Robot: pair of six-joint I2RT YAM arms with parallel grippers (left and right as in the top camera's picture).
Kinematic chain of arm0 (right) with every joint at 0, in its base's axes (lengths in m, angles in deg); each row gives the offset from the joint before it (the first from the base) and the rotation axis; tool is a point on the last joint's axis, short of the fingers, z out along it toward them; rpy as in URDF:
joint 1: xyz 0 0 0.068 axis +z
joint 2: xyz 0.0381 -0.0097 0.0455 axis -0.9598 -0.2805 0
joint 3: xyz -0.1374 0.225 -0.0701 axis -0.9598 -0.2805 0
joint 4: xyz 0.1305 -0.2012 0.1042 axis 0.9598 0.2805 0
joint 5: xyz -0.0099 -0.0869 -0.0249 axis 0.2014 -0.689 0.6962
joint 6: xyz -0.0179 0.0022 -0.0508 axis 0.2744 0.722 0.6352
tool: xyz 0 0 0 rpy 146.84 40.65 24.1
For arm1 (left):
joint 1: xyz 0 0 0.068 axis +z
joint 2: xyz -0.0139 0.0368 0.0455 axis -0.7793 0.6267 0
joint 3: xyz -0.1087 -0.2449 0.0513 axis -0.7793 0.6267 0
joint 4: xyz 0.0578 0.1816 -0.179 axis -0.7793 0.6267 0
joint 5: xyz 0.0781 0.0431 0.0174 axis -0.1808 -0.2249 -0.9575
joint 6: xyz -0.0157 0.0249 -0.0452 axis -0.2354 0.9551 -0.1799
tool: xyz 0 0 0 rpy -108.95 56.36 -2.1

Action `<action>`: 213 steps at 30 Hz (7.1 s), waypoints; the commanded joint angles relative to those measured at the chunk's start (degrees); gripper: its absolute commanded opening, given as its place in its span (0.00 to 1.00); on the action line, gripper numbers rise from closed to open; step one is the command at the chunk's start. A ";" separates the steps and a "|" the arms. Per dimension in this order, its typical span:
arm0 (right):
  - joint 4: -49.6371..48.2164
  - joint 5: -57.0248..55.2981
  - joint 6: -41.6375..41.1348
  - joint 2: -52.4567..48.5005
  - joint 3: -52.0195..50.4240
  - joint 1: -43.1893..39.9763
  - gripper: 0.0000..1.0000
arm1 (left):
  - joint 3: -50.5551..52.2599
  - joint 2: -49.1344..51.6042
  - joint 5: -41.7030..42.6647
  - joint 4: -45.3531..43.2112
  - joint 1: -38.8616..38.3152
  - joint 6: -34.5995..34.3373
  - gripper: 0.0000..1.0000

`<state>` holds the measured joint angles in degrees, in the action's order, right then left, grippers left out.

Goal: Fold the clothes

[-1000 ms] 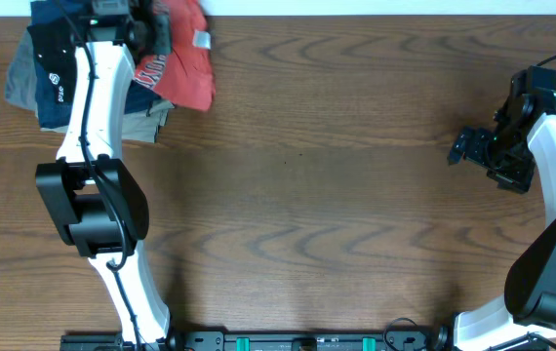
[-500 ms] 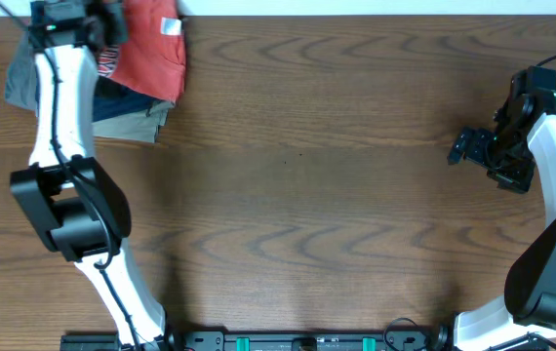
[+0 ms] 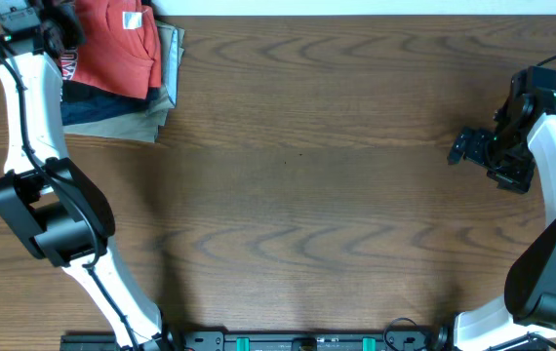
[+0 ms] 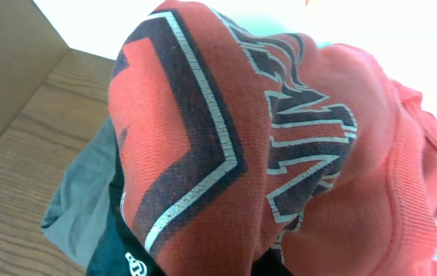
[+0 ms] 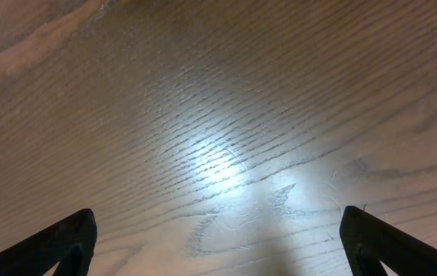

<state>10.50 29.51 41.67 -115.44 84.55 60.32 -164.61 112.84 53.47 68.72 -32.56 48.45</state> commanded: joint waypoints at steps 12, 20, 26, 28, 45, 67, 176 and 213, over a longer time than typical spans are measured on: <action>0.02 0.20 -0.17 0.37 0.31 0.07 0.99 | -1.44 6.93 -9.31 -1.70 6.05 -0.63 0.34; 0.02 0.20 -0.17 0.37 0.31 0.07 0.99 | -1.46 1.07 2.91 4.22 6.29 -12.52 0.40; 0.02 0.17 -0.17 0.37 0.31 0.07 0.99 | -1.46 -6.32 16.57 12.04 6.32 -18.08 0.69; 0.04 0.20 -0.17 0.37 0.31 0.07 0.99 | -1.46 -9.22 21.88 14.10 6.32 -18.34 0.72; 0.02 0.20 -0.17 0.37 0.31 0.07 0.99 | 0.00 -35.30 35.34 61.55 5.40 4.98 0.77; 0.02 0.20 -0.17 0.37 0.31 0.07 0.99 | 28.09 -83.10 42.29 67.73 5.44 7.19 0.98; 0.02 0.20 -0.17 0.37 0.31 0.07 0.99 | 116.63 -123.82 3.69 -23.04 -18.32 -8.59 0.98; -0.79 -3.48 2.08 30.88 0.26 25.24 0.99 | 116.63 -123.82 3.69 -23.04 -18.32 -8.59 0.98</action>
<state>10.17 29.23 41.93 -87.42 84.55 82.44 -49.38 -10.59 57.03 44.52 -51.18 39.31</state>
